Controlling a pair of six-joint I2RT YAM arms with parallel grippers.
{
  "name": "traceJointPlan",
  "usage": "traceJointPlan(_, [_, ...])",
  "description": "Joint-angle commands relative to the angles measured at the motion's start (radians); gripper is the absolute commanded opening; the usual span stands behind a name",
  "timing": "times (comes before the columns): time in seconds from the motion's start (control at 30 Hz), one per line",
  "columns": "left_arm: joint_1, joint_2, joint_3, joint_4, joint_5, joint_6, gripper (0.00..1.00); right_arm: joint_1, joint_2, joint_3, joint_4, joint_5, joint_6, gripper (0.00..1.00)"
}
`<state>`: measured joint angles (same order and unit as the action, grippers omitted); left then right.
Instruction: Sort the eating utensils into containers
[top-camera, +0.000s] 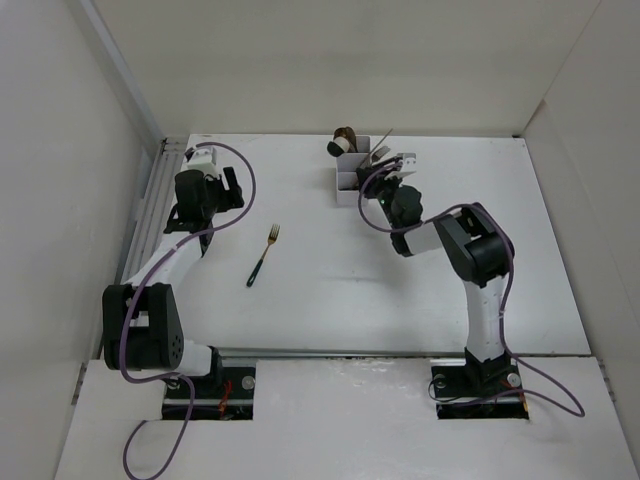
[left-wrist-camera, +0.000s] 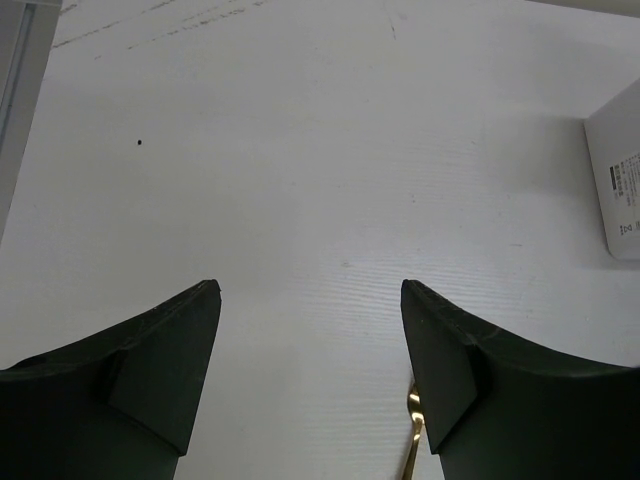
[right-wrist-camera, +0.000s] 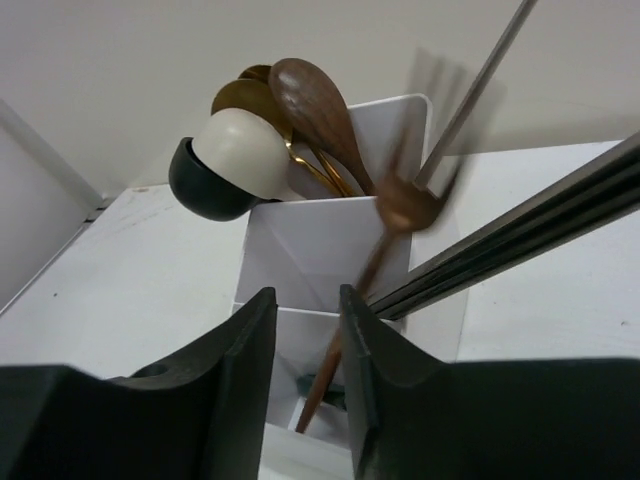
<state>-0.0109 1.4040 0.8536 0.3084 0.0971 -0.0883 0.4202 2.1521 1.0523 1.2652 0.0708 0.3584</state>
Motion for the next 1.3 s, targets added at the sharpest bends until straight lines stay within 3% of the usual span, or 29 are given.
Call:
traceJointPlan(0.0, [0.006,-0.04,0.016,0.037,0.032,-0.008,0.7,0.008,-0.095,-0.018,0.25,-0.025,-0.013,0.39])
traceJointPlan(0.2, [0.006,-0.059,0.007,-0.011,0.104,0.087,0.67,0.04,-0.216,-0.078,0.228,0.003,-0.062,0.45])
traceJointPlan(0.33, [-0.014,-0.059,0.007,-0.103,0.255,0.281,0.63,0.081,-0.323,-0.109,0.091,0.033,-0.151,0.46])
traceJointPlan(0.43, [-0.044,-0.048,0.007,-0.274,0.328,0.536,0.63,0.107,-0.388,-0.084,-0.033,0.043,-0.203,0.46])
traceJointPlan(0.5, [-0.078,-0.039,-0.004,-0.372,0.328,0.689,0.63,0.107,-0.428,-0.104,-0.033,0.053,-0.203,0.47])
traceJointPlan(0.57, [-0.087,-0.028,-0.013,-0.471,0.328,0.746,0.66,0.107,-0.455,-0.124,-0.017,0.064,-0.203,0.5])
traceJointPlan(0.77, [-0.155,0.025,-0.036,-0.523,0.339,0.748,0.8,0.107,-0.569,-0.133,-0.145,0.009,-0.257,0.5])
traceJointPlan(0.87, [-0.166,0.065,-0.01,-0.58,0.348,0.748,0.8,0.107,-0.615,-0.161,-0.155,-0.005,-0.288,0.5])
traceJointPlan(1.0, [-0.184,0.138,0.064,-0.688,0.277,0.768,0.71,0.107,-0.673,-0.193,-0.187,0.007,-0.349,0.5])
traceJointPlan(1.2, [-0.193,0.228,0.111,-0.822,0.23,0.796,0.7,0.107,-0.702,-0.213,-0.201,0.029,-0.406,0.51])
traceJointPlan(1.27, [-0.193,0.253,0.124,-0.842,0.214,0.786,0.66,0.107,-0.702,-0.224,-0.188,0.029,-0.406,0.51])
